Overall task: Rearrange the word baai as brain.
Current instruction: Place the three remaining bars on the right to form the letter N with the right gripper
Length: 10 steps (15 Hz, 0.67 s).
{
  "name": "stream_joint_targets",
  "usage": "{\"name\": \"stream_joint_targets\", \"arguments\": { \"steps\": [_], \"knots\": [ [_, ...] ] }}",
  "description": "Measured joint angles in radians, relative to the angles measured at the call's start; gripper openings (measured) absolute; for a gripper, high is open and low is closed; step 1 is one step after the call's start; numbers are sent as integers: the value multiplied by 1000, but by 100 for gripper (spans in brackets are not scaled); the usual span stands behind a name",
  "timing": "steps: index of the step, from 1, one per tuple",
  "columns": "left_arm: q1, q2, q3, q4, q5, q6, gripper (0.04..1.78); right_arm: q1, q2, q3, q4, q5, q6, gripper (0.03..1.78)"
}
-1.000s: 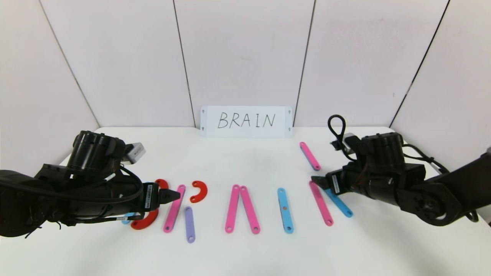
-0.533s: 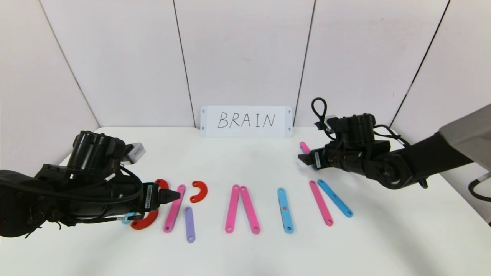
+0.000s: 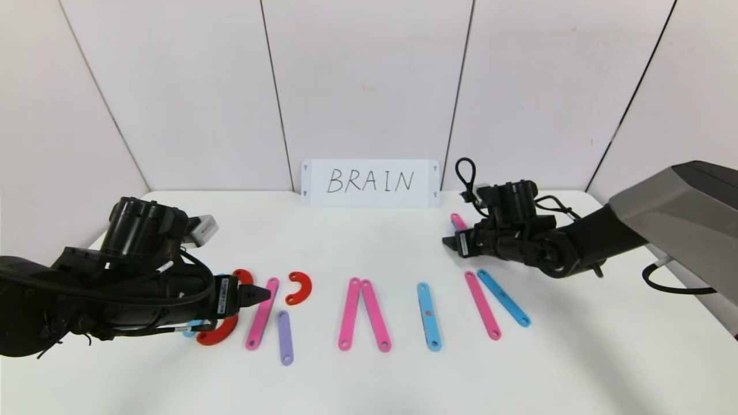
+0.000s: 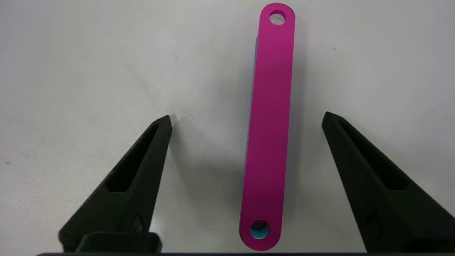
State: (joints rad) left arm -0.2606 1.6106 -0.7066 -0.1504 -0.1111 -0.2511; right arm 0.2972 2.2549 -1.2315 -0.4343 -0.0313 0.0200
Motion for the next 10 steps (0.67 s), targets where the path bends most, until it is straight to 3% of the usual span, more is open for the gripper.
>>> {"name": "stream_joint_targets", "arguments": {
  "steps": [6, 10],
  "knots": [
    [-1, 0, 0, 0, 0, 0, 174, -2, 4, 2, -1, 0, 7, 39],
    [-2, 0, 1, 0, 0, 0, 174, -2, -9, 11, 4, -1, 13, 30]
  ]
}}
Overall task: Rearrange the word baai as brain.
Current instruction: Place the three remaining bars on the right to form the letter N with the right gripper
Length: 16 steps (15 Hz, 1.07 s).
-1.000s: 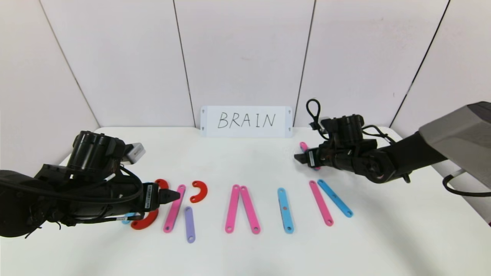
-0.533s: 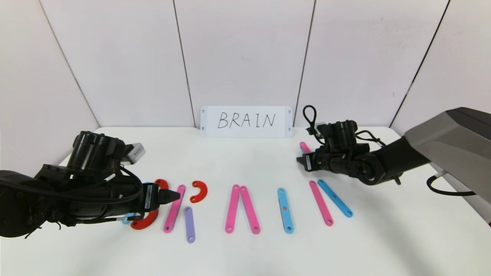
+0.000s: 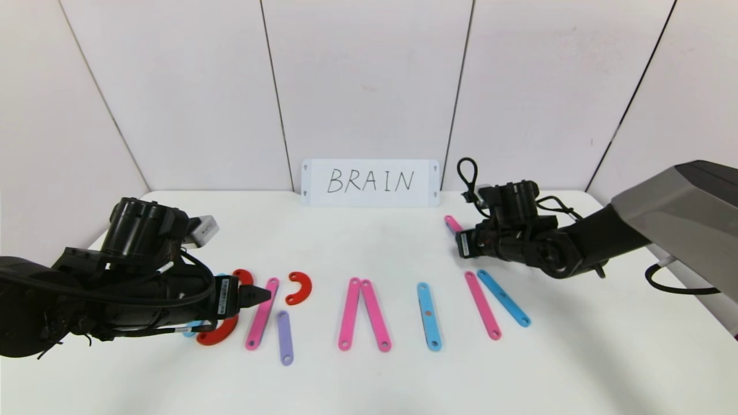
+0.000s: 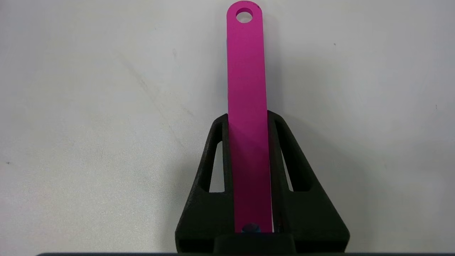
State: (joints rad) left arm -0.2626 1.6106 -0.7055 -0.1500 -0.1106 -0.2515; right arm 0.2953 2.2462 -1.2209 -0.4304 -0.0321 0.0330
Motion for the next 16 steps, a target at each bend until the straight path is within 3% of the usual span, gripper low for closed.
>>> {"name": "stream_joint_targets", "arguments": {
  "steps": [4, 8, 14, 16],
  "knots": [
    [-2, 0, 0, 0, -1, 1, 174, -24, -84, 42, 27, 0, 7, 30],
    [-3, 0, 2, 0, 1, 3, 174, -40, -207, 146, 100, -13, 70, 30],
    [-10, -1, 6, 0, 4, 3, 174, -54, -329, 385, 83, -17, 153, 30],
    [-10, 0, 6, 0, 4, 3, 174, -55, -347, 445, 53, -37, 172, 30]
  ]
}}
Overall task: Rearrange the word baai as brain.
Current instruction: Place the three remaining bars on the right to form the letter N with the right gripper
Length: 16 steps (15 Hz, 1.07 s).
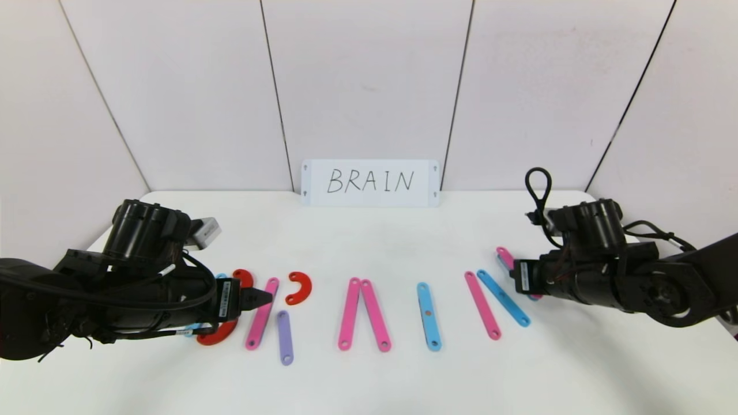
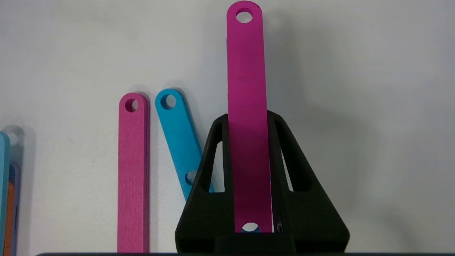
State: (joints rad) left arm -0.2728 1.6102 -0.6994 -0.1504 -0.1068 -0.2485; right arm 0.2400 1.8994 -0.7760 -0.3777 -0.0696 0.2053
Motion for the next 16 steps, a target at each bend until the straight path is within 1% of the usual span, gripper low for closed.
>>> {"name": "stream_joint_targets", "arguments": {
  "steps": [1, 3, 4, 6, 12, 14, 15, 16],
  "knots": [
    [0, 0, 0, 0, 0, 0, 174, -1, -4, 28, -36, -19, 5, 30],
    [0, 0, 0, 0, 0, 0, 174, 0, -7, 72, -102, -32, 10, 30],
    [0, 0, 0, 0, 0, 0, 174, 1, -7, 91, -113, -36, 21, 30],
    [0, 0, 0, 0, -2, 0, 174, 9, -10, 110, -116, -37, 63, 30],
    [0, 0, 0, 0, -2, 0, 174, 16, -11, 135, -118, -36, 74, 31],
    [0, 0, 0, 0, -2, 0, 174, 15, -13, 140, -118, -37, 74, 39],
    [0, 0, 0, 0, -1, 0, 174, 14, -14, 141, -118, -37, 76, 46],
    [0, 0, 0, 0, -1, 0, 174, 13, -15, 143, -118, -37, 86, 57]
  ]
}}
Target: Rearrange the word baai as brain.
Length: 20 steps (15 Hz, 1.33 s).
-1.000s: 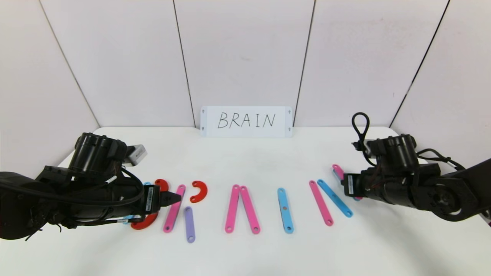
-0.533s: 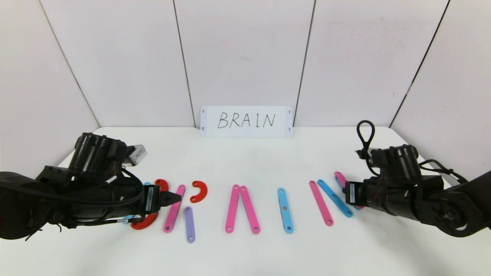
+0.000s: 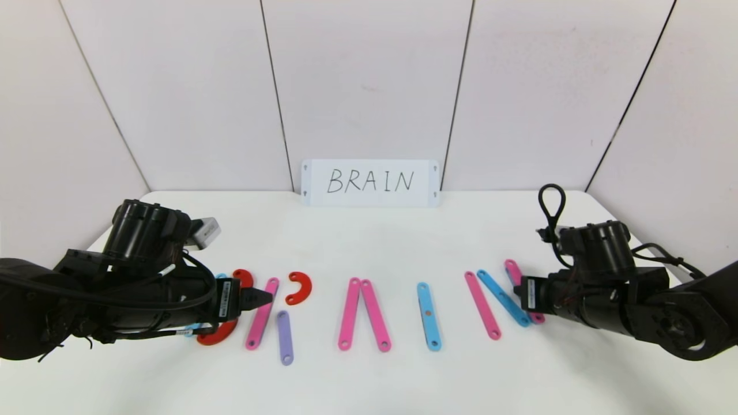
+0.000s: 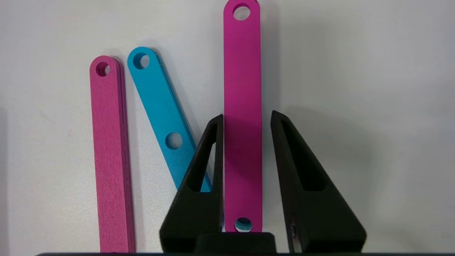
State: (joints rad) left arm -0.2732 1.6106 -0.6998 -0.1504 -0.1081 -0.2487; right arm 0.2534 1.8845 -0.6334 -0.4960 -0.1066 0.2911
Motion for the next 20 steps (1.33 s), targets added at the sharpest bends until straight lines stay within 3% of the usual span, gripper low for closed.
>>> {"name": "stream_joint_targets", "arguments": {
  "steps": [5, 8, 10, 15, 20],
  "knots": [
    [0, 0, 0, 0, 0, 0, 174, -9, -5, 0, -14, 2, 13, 137],
    [0, 0, 0, 0, 0, 0, 174, -11, -22, 12, -63, 2, 13, 166],
    [0, 0, 0, 0, 0, 0, 174, -11, -34, 16, -66, 2, 1, 174],
    [0, -6, 2, -1, 3, 1, 174, -13, -70, 9, -53, 11, -21, 174],
    [3, -73, 26, -84, 3, 14, 174, -31, -188, 17, -11, 20, -97, 174]
  ]
}}
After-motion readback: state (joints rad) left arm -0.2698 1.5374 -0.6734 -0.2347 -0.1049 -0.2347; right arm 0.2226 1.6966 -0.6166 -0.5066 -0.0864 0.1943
